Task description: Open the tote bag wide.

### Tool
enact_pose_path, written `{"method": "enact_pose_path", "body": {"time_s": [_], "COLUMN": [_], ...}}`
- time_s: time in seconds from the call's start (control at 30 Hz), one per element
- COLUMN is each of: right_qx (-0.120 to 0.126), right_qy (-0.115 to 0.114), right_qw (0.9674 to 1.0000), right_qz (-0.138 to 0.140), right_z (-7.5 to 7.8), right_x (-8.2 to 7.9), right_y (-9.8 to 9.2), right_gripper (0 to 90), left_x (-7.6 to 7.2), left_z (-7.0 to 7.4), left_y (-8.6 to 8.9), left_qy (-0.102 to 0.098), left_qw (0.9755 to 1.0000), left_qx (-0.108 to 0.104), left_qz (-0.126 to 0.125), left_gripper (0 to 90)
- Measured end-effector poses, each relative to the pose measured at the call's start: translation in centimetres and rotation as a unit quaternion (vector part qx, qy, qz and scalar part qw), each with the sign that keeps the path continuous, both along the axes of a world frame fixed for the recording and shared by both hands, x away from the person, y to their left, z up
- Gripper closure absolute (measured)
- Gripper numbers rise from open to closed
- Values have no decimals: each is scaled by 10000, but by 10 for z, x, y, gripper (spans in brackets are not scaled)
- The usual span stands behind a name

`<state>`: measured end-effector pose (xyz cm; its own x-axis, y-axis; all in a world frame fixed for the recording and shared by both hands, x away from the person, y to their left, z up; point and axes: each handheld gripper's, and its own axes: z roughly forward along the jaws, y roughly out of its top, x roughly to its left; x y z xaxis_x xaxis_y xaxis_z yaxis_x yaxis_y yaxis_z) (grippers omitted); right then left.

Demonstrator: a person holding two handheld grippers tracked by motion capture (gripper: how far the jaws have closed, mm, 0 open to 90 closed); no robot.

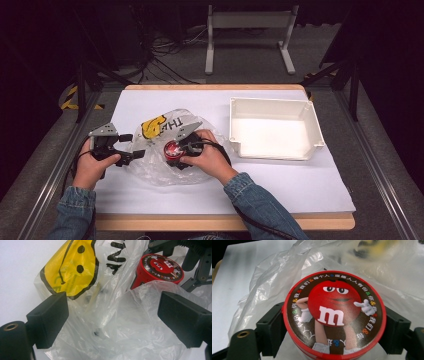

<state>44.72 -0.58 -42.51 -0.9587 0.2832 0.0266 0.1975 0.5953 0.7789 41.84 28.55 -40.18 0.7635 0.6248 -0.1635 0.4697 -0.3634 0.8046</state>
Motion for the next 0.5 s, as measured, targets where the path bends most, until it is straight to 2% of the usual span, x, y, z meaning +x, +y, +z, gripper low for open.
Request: {"method": "enact_pose_path", "body": {"time_s": [0.23,0.5], "right_qx": [-17,-45], "right_qy": [-4,-145], "right_qw": [10000,9999], "right_qz": [11,39], "right_z": [4,23], "right_x": [-1,-4], "right_y": [0,-3], "right_gripper": [206,207], "left_x": [0,-1], "left_z": [1,2], "left_y": [3,5], "left_qy": [-113,-133], "left_qw": [9999,9999], "left_qx": [6,27], "left_qz": [-47,-85], "left_gripper": [59,35]}}
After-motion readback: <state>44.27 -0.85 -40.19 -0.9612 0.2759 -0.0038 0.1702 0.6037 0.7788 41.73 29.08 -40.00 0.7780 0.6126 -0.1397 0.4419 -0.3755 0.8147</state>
